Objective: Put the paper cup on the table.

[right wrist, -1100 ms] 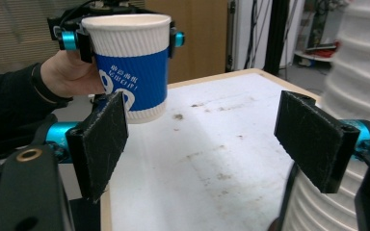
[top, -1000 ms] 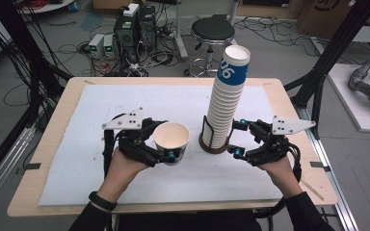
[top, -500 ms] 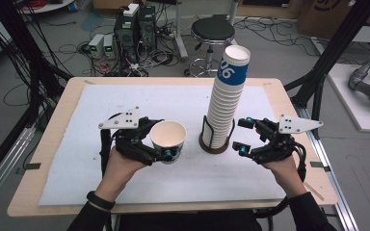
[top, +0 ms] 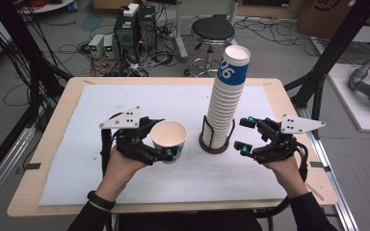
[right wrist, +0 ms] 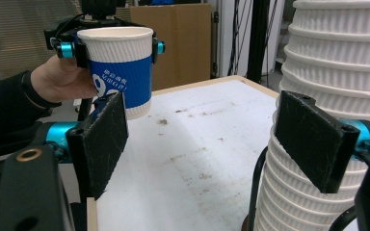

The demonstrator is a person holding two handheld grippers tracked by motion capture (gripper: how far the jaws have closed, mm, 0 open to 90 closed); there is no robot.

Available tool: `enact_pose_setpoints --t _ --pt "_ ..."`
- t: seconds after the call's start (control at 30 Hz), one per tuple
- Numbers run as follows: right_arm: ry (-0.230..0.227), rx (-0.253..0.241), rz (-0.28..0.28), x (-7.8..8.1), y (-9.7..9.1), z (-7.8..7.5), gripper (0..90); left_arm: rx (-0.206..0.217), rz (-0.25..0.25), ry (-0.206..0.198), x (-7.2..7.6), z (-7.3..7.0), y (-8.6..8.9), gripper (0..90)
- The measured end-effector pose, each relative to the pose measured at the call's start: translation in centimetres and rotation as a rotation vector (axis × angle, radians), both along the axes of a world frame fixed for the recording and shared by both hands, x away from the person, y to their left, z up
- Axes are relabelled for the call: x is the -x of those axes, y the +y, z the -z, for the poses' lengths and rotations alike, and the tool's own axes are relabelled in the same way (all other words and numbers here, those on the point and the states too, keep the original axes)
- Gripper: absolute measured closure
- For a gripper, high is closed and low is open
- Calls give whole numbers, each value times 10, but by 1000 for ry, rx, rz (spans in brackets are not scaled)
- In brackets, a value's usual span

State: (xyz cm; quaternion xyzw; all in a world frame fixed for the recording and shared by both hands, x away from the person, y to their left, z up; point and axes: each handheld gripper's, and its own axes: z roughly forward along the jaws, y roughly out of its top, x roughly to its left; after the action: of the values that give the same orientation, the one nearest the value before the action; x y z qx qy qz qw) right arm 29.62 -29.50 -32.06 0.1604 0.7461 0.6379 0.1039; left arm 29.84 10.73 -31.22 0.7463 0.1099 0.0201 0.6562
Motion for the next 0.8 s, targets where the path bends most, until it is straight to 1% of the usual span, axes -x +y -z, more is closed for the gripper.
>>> enact_pose_setpoints --t 0.2,0.37,0.57,0.8 --pt "-3 -4 5 -2 -2 -1 195 -2 -19 -5 -1 -2 5 209" --pt "0 -7 10 -3 -3 -1 195 0 -52 -10 -2 -3 12 209" --pt "-1 -10 18 -5 -5 -1 196 -5 -109 -19 -7 -3 24 209" --pt "-1 -11 25 -6 -6 -1 196 9 -178 -19 -18 -3 39 208"
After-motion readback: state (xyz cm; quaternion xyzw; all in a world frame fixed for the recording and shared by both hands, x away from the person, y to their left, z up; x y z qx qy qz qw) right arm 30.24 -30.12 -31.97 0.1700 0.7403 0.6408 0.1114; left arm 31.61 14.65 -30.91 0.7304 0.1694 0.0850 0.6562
